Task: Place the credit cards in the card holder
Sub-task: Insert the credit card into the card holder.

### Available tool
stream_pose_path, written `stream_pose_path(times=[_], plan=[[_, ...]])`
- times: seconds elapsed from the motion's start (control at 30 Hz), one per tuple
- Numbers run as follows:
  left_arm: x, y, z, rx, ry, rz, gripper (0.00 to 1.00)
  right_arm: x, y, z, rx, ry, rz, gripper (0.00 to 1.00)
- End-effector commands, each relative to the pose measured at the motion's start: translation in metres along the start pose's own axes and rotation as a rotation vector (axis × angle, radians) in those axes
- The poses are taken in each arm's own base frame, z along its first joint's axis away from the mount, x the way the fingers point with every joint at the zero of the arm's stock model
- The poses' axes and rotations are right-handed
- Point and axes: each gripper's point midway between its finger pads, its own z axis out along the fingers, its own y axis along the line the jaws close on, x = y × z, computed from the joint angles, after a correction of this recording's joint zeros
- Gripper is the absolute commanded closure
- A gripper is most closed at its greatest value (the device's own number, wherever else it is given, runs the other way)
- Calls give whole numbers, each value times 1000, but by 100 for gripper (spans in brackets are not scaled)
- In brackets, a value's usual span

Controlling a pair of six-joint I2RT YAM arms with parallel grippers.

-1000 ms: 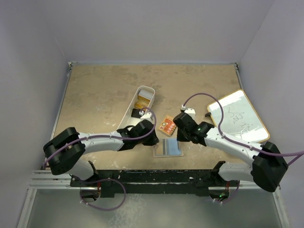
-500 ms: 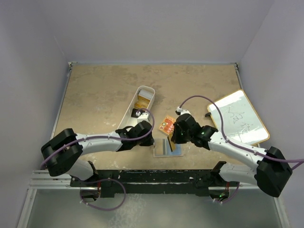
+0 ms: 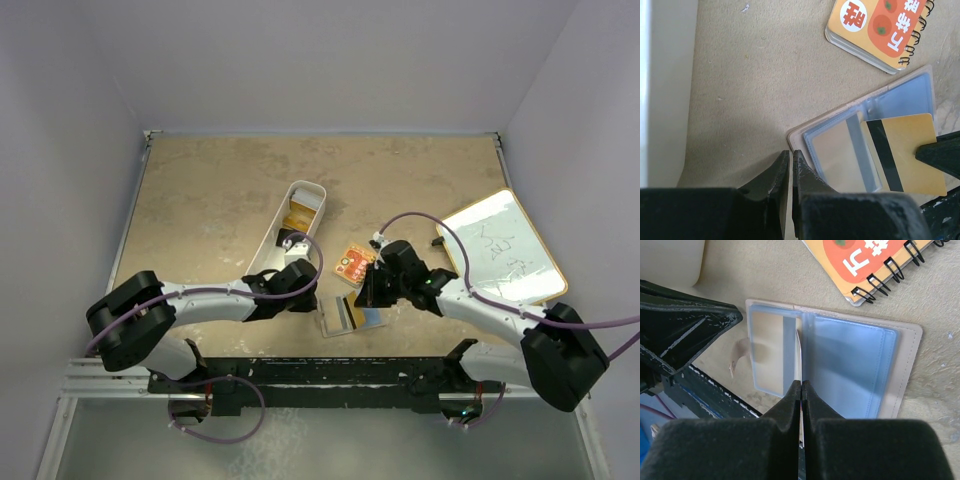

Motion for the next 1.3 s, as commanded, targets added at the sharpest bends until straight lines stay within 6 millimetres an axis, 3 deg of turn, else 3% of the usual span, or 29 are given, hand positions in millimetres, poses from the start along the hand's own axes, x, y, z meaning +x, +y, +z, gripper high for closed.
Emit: stream_pose_path(times=[0.0, 0.43, 0.67, 0.9, 1.07, 1.27], plan=[[-8, -3, -3, 14, -44, 19, 97, -2, 1, 0, -29, -4, 8, 100], [-5, -2, -2, 21, -38, 16, 96, 0, -9, 4, -10, 29, 21, 100], [-6, -1, -3, 19, -45, 12, 96, 4, -15, 9, -14, 64, 40, 94], [-15, -12, -11, 39, -51, -14, 95, 9, -24, 15, -2, 95, 52, 88], [-23, -24, -21, 85, -67, -39, 92, 12, -29, 16, 8, 105, 51, 90], [-16, -20, -14, 65, -47, -21, 92, 11, -27, 17, -8, 109, 47, 89]])
